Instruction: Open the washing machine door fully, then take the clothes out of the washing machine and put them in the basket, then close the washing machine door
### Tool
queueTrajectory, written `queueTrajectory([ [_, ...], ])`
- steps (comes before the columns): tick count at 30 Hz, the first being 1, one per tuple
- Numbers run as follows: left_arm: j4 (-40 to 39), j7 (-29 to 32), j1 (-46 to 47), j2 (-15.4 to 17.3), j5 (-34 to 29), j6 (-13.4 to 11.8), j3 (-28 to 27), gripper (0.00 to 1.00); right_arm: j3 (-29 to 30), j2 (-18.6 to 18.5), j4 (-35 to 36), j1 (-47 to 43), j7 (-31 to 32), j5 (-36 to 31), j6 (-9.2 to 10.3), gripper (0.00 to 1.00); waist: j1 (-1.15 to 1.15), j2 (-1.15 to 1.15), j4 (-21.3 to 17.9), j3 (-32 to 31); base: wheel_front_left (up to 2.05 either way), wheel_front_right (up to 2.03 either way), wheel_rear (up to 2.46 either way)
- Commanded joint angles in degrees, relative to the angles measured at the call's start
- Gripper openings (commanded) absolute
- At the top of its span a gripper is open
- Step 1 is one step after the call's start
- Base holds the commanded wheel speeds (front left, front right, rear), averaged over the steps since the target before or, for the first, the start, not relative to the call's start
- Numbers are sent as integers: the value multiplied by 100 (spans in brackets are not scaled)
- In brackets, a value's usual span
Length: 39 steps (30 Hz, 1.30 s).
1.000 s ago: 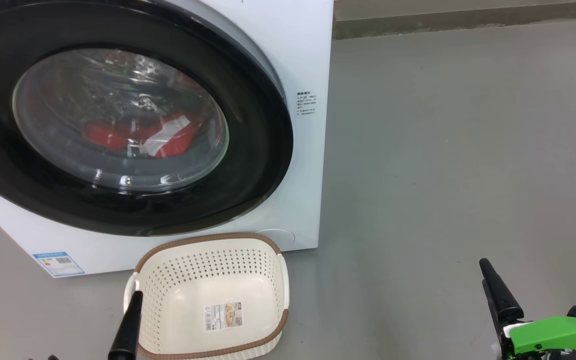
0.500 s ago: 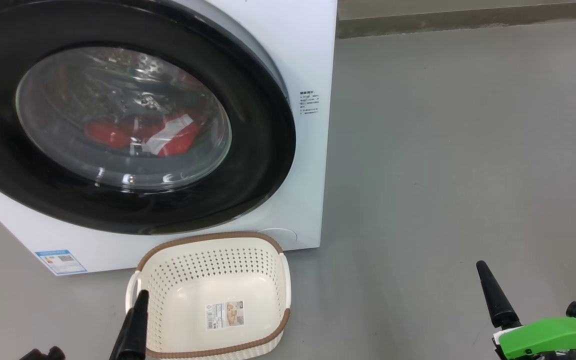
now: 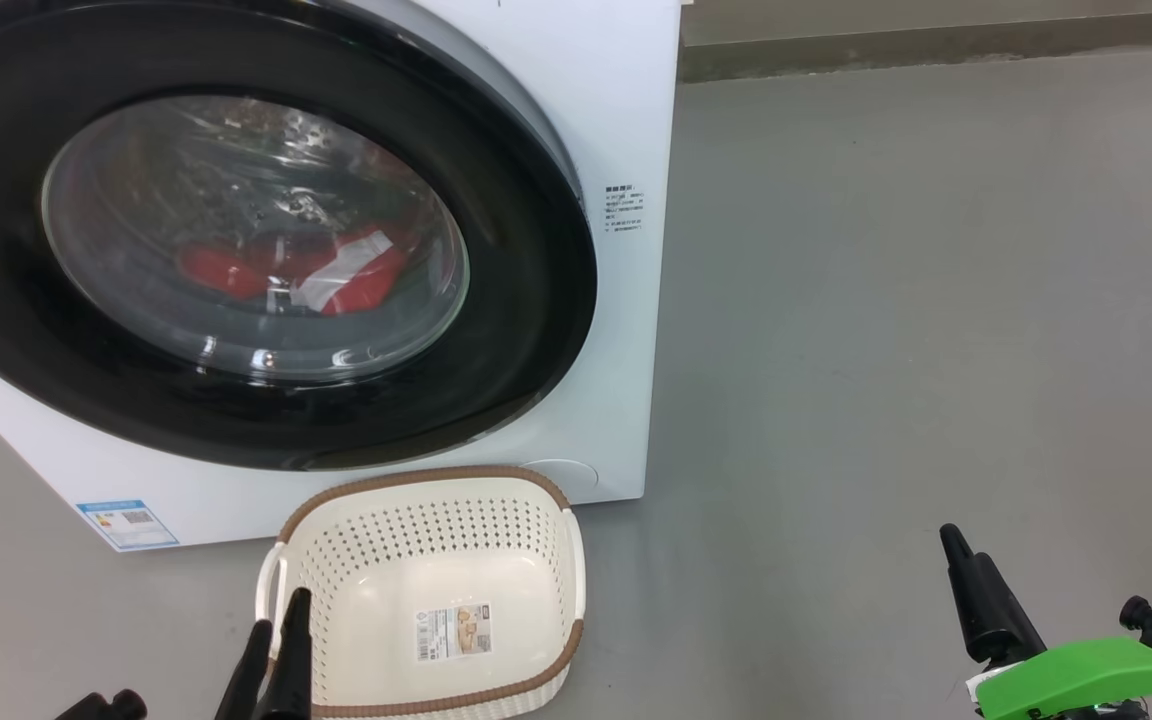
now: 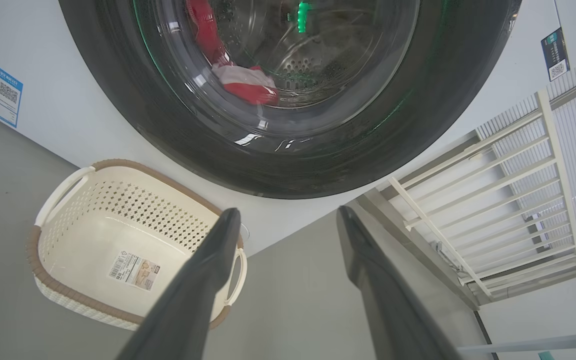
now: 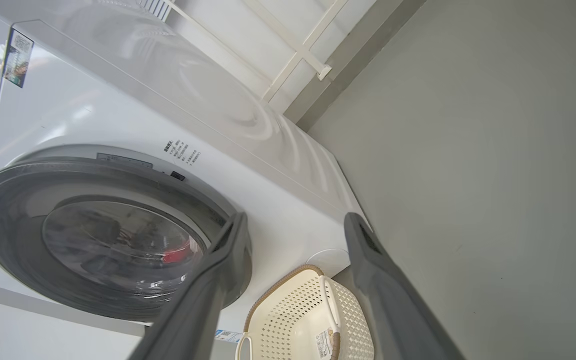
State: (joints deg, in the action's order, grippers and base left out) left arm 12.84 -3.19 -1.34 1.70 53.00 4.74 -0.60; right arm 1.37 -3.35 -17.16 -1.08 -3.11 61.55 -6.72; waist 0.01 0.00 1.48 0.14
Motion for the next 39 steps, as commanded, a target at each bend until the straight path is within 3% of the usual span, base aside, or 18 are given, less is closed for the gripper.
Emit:
queueTrajectory([
  [1,-204,-75,42,88,-232,-61,-68,100,-67,-108,184,25,-86,-196,-35,100,-1,0,4,-1,0,0,0],
  [22,-395,-401,-83,182,-1731,-340,121,100,-333,-237,250,-61,-412,-1480,-48,100,-1,0,54,0,0,0,0],
  [39,-544,-680,-206,183,-2850,-419,148,100,-462,-308,236,-129,-689,-2454,-58,100,-1,0,82,8,0,0,0],
])
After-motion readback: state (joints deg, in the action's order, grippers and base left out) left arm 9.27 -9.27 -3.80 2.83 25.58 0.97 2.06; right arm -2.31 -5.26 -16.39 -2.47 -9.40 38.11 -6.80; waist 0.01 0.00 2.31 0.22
